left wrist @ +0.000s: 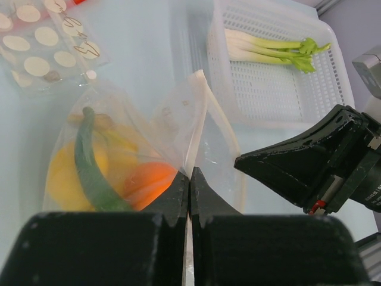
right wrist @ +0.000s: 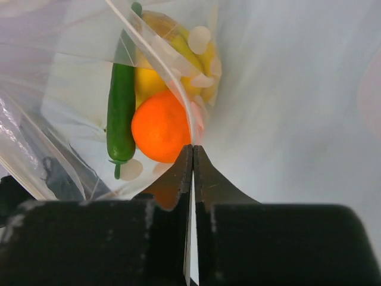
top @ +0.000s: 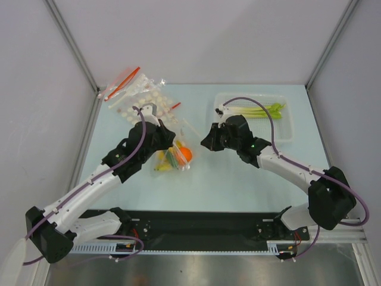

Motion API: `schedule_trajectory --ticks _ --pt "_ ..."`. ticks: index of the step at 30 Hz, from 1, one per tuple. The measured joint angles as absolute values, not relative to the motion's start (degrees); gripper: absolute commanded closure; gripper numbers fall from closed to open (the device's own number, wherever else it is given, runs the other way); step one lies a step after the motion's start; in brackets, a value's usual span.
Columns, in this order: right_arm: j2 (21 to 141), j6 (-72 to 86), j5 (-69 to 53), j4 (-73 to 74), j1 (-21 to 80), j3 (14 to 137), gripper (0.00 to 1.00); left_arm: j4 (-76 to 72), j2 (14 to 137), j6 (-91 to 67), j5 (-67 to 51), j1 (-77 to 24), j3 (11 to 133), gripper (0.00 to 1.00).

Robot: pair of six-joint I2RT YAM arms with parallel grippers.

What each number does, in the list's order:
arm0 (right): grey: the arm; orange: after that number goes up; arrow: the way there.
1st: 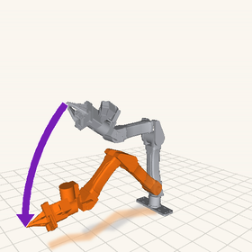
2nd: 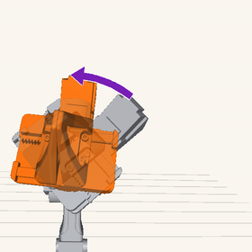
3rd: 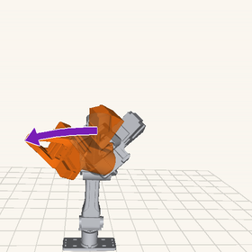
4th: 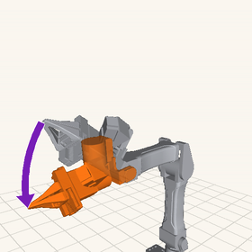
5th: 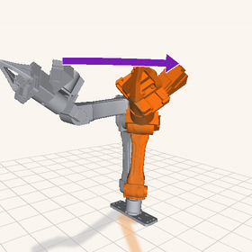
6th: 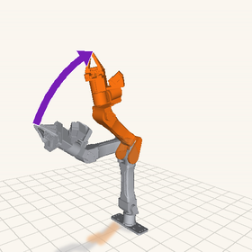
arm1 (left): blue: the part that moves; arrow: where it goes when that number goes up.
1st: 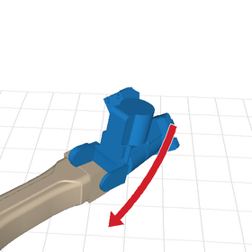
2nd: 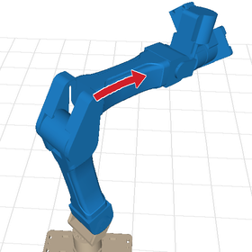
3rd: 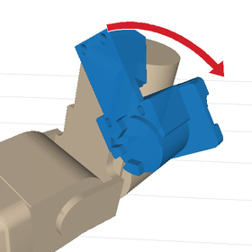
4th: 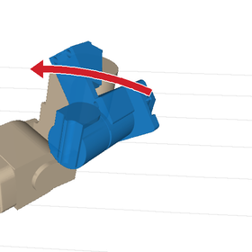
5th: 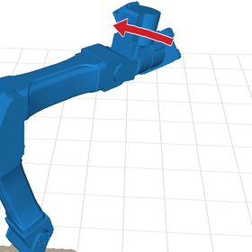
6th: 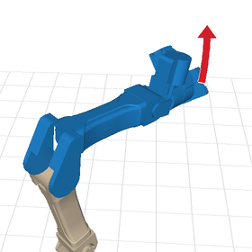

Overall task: Place the food in the zip-top bag and seal the zipper
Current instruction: Zip the zipper food storage bag at the center of the board.

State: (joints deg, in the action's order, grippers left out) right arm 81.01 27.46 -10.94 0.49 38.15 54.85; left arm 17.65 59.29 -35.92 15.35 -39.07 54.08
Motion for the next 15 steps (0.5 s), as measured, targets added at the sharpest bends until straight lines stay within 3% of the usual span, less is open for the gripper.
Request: schedule_trajectory --ticks 15 --pt "69.54 28.69 -9.43 -2.24 39.29 49.76 1.0 18.17 70.04 -31.05 9.17 -41.74 60.58 0.98"
